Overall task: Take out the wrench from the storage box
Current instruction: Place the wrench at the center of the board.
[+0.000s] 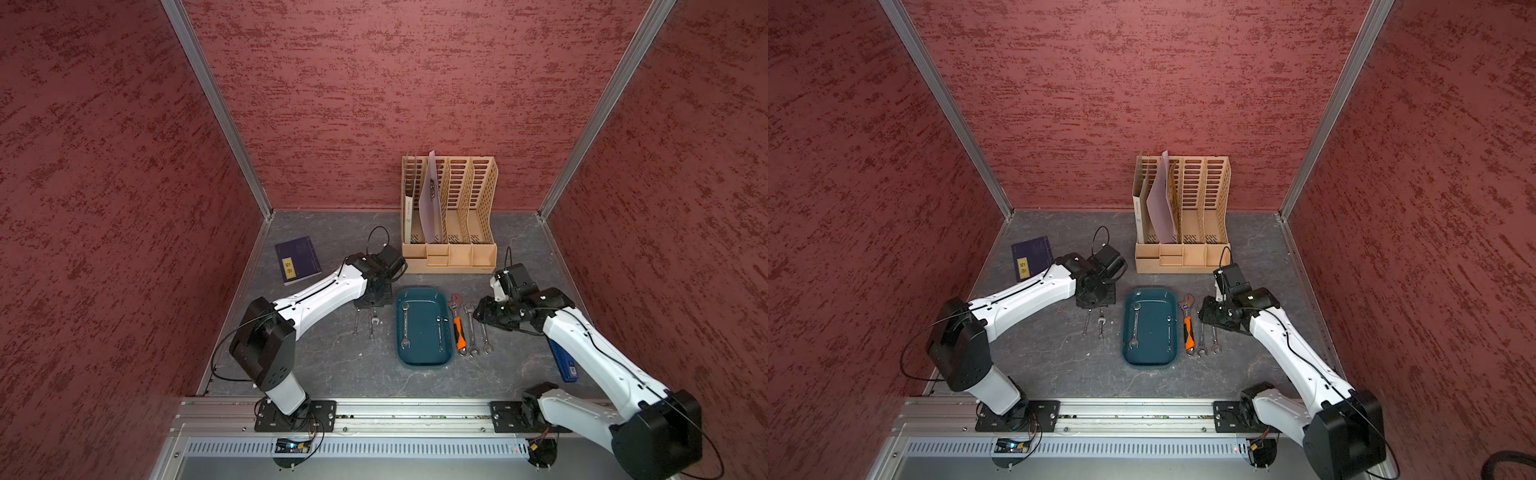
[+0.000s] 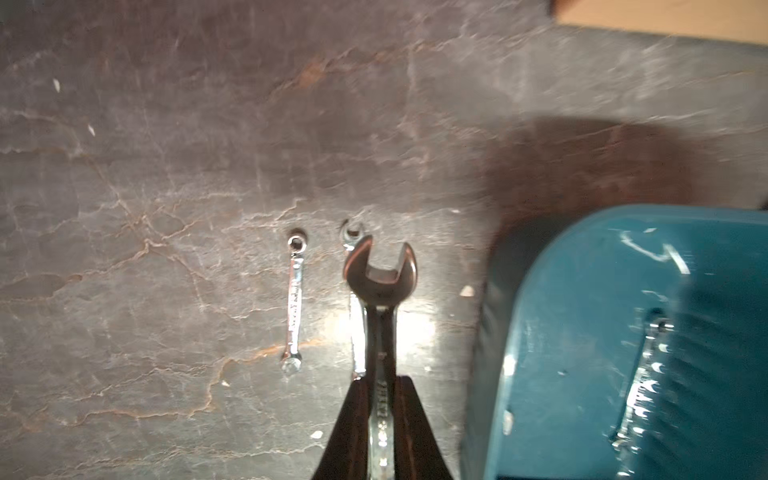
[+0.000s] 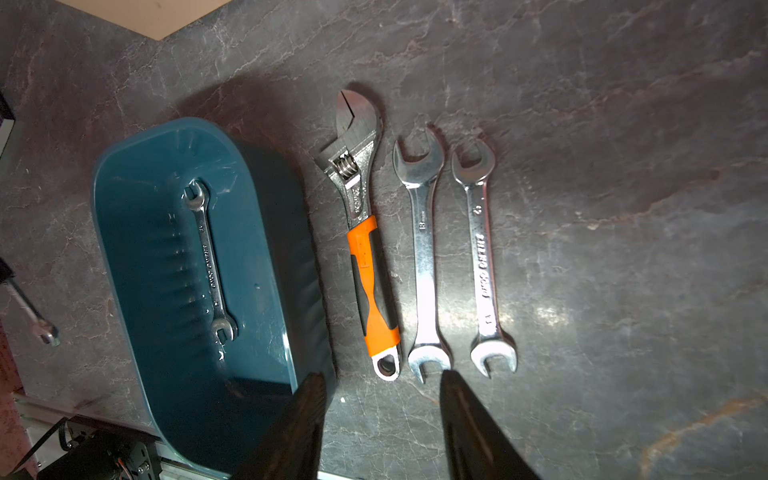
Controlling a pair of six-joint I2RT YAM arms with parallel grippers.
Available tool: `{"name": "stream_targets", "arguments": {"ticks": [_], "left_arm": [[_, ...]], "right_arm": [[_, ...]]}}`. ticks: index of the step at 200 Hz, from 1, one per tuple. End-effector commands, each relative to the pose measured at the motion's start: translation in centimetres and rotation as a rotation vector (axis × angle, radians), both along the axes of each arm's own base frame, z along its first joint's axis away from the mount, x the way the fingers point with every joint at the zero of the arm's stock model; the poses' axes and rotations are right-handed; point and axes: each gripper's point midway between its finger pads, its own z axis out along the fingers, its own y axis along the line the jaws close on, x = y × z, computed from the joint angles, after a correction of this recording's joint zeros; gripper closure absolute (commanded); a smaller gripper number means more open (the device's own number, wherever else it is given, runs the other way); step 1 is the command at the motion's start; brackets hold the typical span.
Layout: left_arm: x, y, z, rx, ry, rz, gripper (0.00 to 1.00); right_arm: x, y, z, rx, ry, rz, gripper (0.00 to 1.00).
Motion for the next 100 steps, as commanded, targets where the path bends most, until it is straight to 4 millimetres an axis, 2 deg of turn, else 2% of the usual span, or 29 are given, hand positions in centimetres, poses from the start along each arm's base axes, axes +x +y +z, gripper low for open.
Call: {"name": "stream_targets", "arguments": {"ticks": [1, 43, 100], "left_arm": [[0.2, -0.1, -1.5, -0.052, 0.005, -0.041, 0.91], [-0.3, 1.5, -5.3, -0.031, 0.071, -0.058, 0.91], [-0.6, 2.7, -8.2, -0.015, 0.122, -0.075, 0.92]], "right_arm": [[0.5, 0.3, 0.9, 0.007, -0.024, -0.006, 0.50], [0.7, 0.8, 1.0, 0.003, -0.019, 0.002, 0.51], [0.7, 1.9, 2.0, -0.006, -0.024, 0.019, 0.51]]}}
